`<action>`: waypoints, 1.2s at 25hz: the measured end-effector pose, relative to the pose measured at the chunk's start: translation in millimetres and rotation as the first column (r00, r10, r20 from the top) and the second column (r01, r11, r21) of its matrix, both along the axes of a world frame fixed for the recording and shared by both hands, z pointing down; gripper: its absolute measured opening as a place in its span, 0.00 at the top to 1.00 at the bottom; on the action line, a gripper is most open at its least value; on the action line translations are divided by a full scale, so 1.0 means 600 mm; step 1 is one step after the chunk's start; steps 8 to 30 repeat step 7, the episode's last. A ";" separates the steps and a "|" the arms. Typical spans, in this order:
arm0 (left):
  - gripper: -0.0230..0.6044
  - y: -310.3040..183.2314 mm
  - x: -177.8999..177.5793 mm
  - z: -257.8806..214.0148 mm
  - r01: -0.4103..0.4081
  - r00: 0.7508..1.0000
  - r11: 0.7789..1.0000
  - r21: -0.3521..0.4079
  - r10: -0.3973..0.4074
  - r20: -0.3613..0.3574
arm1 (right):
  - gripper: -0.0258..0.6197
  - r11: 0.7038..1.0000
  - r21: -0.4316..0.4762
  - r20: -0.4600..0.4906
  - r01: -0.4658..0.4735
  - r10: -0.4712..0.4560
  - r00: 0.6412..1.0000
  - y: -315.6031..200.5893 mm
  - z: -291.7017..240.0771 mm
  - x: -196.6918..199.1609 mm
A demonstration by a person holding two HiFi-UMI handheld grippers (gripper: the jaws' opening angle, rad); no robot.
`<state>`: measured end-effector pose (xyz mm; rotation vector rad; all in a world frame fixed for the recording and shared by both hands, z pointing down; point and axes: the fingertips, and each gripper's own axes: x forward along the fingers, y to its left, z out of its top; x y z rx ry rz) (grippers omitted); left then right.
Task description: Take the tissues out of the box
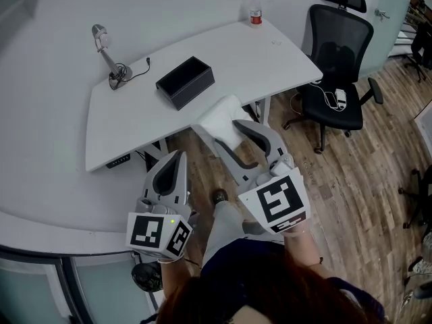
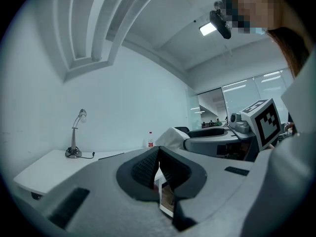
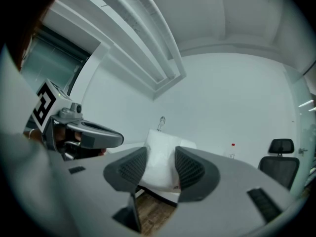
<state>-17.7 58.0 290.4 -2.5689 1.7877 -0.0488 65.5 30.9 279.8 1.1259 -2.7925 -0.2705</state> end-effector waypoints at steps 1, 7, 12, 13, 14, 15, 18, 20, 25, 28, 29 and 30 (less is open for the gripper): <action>0.93 -0.002 -0.001 0.001 0.000 1.000 1.000 -0.001 0.000 -0.001 | 0.66 1.000 -0.001 0.002 -0.001 0.001 1.000 -0.002 0.001 0.000; 0.93 -0.013 -0.010 0.009 -0.004 1.000 1.000 -0.011 0.004 -0.004 | 0.66 1.000 -0.009 0.000 -0.008 0.008 1.000 -0.018 0.005 -0.007; 0.93 -0.013 -0.010 0.009 -0.004 1.000 1.000 -0.011 0.004 -0.004 | 0.66 1.000 -0.009 0.000 -0.008 0.008 1.000 -0.018 0.005 -0.007; 0.93 -0.013 -0.010 0.009 -0.004 1.000 1.000 -0.011 0.004 -0.004 | 0.66 1.000 -0.009 0.000 -0.008 0.008 1.000 -0.018 0.005 -0.007; 0.93 -0.013 -0.010 0.009 -0.004 1.000 1.000 -0.011 0.004 -0.004 | 0.66 1.000 -0.009 0.000 -0.008 0.008 1.000 -0.018 0.005 -0.007; 0.93 -0.013 -0.010 0.009 -0.004 1.000 1.000 -0.011 0.004 -0.004 | 0.66 1.000 -0.009 0.000 -0.008 0.008 1.000 -0.018 0.005 -0.007; 0.93 -0.013 -0.010 0.009 -0.004 1.000 1.000 -0.011 0.004 -0.004 | 0.66 1.000 -0.009 0.000 -0.008 0.008 1.000 -0.018 0.005 -0.007; 0.93 -0.013 -0.010 0.009 -0.004 1.000 1.000 -0.011 0.004 -0.004 | 0.66 1.000 -0.009 0.000 -0.008 0.008 1.000 -0.018 0.005 -0.007; 0.93 -0.013 -0.010 0.009 -0.004 1.000 1.000 -0.011 0.004 -0.004 | 0.66 1.000 -0.009 0.000 -0.008 0.008 1.000 -0.018 0.005 -0.007; 0.93 -0.013 -0.010 0.009 -0.004 1.000 1.000 -0.011 0.004 -0.004 | 0.66 1.000 -0.009 0.000 -0.008 0.008 1.000 -0.018 0.005 -0.007; 0.93 -0.013 -0.010 0.009 -0.004 1.000 1.000 -0.011 0.004 -0.004 | 0.66 1.000 -0.009 0.000 -0.008 0.008 1.000 -0.018 0.005 -0.007; 0.93 -0.013 -0.010 0.009 -0.004 1.000 1.000 -0.011 0.004 -0.004 | 0.66 1.000 -0.009 0.000 -0.008 0.008 1.000 -0.018 0.005 -0.007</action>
